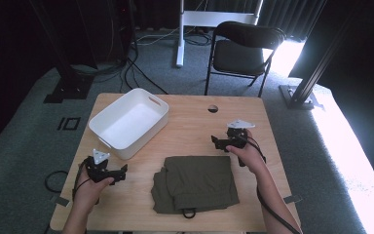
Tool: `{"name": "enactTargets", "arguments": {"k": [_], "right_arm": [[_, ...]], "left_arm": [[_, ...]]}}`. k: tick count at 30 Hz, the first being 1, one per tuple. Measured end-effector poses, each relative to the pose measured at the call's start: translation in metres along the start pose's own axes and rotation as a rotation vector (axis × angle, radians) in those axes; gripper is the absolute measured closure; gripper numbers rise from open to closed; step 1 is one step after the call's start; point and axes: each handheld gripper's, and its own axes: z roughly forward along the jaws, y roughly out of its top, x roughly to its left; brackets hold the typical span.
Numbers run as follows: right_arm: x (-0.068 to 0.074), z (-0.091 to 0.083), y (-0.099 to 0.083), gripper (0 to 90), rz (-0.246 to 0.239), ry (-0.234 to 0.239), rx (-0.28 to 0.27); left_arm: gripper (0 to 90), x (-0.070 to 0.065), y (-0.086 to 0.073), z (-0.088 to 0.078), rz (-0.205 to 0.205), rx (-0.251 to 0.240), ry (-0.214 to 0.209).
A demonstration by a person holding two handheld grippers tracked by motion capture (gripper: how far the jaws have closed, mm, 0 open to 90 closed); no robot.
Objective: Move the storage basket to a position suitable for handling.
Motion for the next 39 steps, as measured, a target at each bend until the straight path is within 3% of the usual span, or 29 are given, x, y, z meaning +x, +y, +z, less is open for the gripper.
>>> {"name": "enactTargets", "arguments": {"k": [6,22,29,34,39], "right_arm": [[0.012,0.013,0.017,13.0,-0.022,0.030,-0.008],[0.046,0.043,0.064,13.0,-0.073,0.083,-0.039],[0.056,0.052,0.076,13.0,-0.075,0.093,-0.053],[0.070,0.071,0.091,13.2,-0.105,0.107,-0.064],[0.081,0.088,0.103,13.2,-0.091,0.127,-0.062]], "left_arm": [[1.1,0.003,0.015,-0.009,0.002,-0.040,-0.004],[1.1,0.012,0.032,-0.018,-0.009,-0.087,0.002],[1.1,0.014,0.039,-0.016,-0.026,-0.112,0.004],[1.1,0.020,0.046,-0.010,-0.041,-0.122,0.012],[1.1,0.025,0.050,-0.004,-0.055,-0.129,0.022]]}}
